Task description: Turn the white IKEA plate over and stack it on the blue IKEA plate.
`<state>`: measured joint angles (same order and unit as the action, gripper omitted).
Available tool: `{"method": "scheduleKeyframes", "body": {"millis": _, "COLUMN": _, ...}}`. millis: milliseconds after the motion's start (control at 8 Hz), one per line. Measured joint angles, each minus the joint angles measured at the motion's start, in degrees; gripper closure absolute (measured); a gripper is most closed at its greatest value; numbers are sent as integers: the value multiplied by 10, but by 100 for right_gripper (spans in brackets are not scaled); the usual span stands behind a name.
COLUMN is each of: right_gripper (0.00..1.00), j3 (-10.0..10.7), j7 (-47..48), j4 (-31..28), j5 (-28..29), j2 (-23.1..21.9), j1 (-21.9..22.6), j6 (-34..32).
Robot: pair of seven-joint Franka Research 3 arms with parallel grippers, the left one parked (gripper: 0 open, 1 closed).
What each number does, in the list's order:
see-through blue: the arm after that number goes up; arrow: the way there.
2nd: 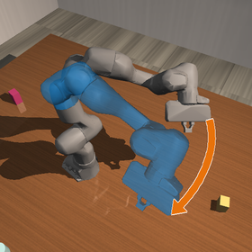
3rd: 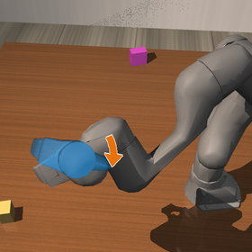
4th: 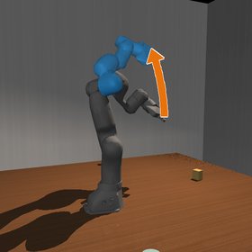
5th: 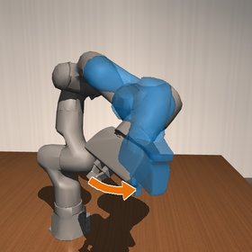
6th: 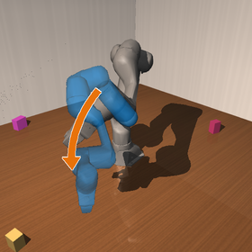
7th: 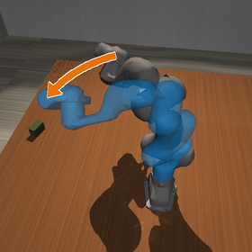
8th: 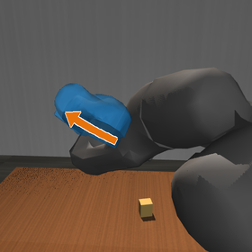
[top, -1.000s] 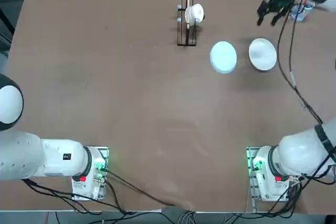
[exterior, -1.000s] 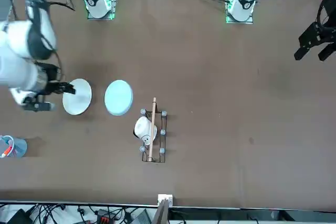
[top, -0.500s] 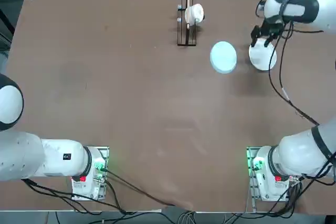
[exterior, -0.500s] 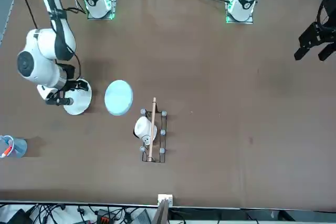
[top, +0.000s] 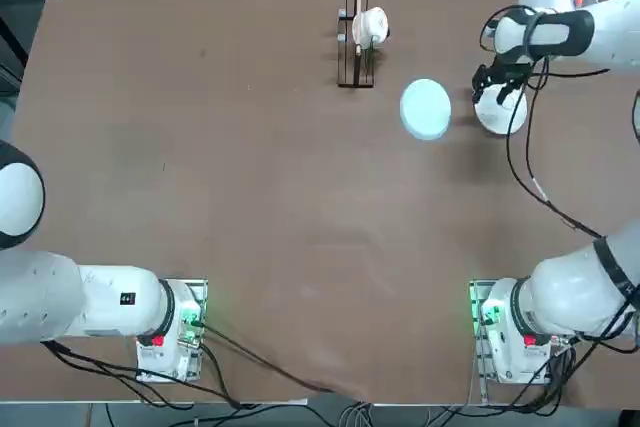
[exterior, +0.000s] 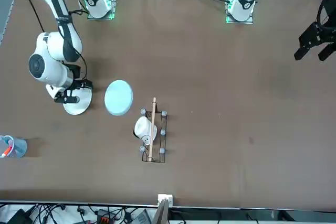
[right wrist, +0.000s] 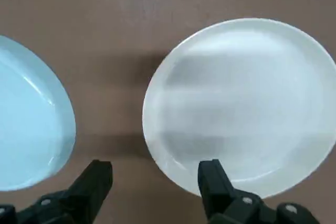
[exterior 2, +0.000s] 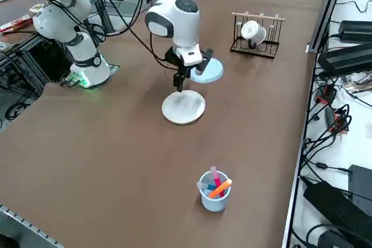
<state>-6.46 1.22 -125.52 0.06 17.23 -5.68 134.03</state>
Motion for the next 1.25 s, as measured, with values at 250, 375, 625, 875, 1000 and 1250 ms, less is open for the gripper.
{"method": "scheduleKeyframes", "body": {"millis": 250, "right_gripper": 2, "j3": 0, "j7": 0, "j4": 2, "j5": 0, "j2": 18, "j1": 0, "j6": 22}}
{"method": "scheduleKeyframes", "body": {"millis": 375, "right_gripper": 4, "j3": 0, "j7": 0, "j4": 6, "j5": -1, "j2": 25, "j1": 0, "j6": 25}}
{"method": "scheduleKeyframes", "body": {"millis": 625, "right_gripper": 16, "j3": 0, "j7": -1, "j4": 18, "j5": -1, "j2": 40, "j1": 1, "j6": 26}}
{"method": "scheduleKeyframes", "body": {"millis": 875, "right_gripper": 25, "j3": 0, "j7": -1, "j4": 21, "j5": -2, "j2": 53, "j1": 1, "j6": 26}}
{"method": "scheduleKeyframes", "body": {"millis": 1000, "right_gripper": 26, "j3": 0, "j7": -1, "j4": 21, "j5": -2, "j2": 61, "j1": 2, "j6": 26}}
{"method": "scheduleKeyframes", "body": {"millis": 1250, "right_gripper": 40, "j3": 0, "j7": -1, "j4": 25, "j5": -2, "j2": 69, "j1": 9, "j6": 27}}
